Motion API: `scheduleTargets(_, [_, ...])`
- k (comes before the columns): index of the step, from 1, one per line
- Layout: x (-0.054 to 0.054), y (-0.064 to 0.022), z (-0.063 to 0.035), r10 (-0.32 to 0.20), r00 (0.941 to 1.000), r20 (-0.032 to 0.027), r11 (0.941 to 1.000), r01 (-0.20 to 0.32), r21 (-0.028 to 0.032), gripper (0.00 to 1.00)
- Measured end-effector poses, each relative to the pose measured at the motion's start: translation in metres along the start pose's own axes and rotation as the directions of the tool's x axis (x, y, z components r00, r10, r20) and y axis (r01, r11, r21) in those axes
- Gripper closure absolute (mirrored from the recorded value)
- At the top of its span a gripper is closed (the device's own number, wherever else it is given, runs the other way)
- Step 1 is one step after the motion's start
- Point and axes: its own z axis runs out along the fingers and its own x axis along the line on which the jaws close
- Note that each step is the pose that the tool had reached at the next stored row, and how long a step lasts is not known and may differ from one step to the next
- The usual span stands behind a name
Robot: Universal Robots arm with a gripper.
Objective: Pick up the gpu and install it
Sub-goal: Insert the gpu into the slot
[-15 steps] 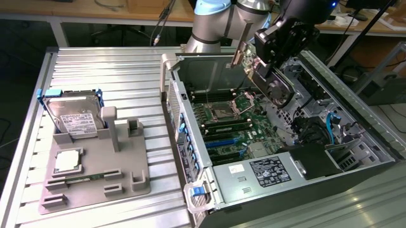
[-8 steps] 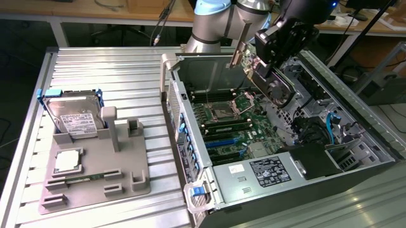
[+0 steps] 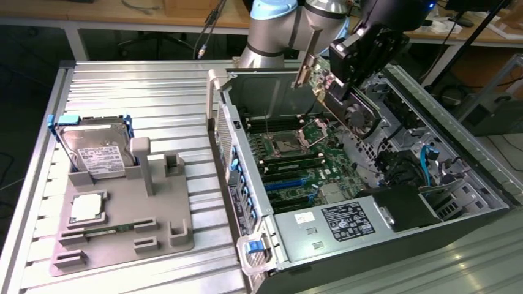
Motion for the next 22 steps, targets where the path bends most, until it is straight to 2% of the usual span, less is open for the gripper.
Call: scheduleTargets(22, [0.0000,0.0000,0.0000,-0.077,0.9970,-0.0049,0.9970,0.077,-0.0023,0.73])
